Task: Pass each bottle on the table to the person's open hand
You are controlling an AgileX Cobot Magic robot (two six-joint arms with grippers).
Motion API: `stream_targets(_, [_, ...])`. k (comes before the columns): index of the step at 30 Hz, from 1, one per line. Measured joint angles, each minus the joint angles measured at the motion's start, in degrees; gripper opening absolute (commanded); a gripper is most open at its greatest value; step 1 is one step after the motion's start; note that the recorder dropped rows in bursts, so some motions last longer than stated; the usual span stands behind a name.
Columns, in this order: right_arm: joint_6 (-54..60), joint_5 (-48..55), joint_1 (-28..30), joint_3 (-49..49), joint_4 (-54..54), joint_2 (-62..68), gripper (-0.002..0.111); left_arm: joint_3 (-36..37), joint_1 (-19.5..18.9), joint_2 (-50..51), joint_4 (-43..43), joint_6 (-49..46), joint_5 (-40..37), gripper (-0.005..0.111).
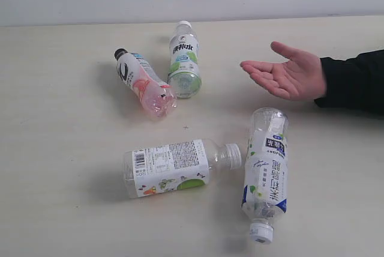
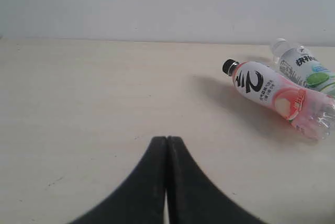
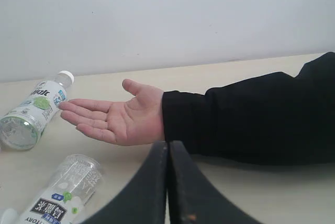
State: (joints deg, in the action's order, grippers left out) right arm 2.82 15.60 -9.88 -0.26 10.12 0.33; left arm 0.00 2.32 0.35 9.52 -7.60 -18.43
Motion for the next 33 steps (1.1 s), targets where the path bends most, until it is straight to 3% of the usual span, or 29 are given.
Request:
stream_targets(27, [0.00, 0.00, 0.00, 0.00, 0.00, 0.00, 0.000, 0.00, 0.00, 0.00, 0.00, 0.00, 0.11, 0.000])
stream_targets(33, [0.00, 0.00, 0.00, 0.00, 0.00, 0.00, 0.000, 0.00, 0.00, 0.00, 6.71, -0.12, 10.63, 0.000])
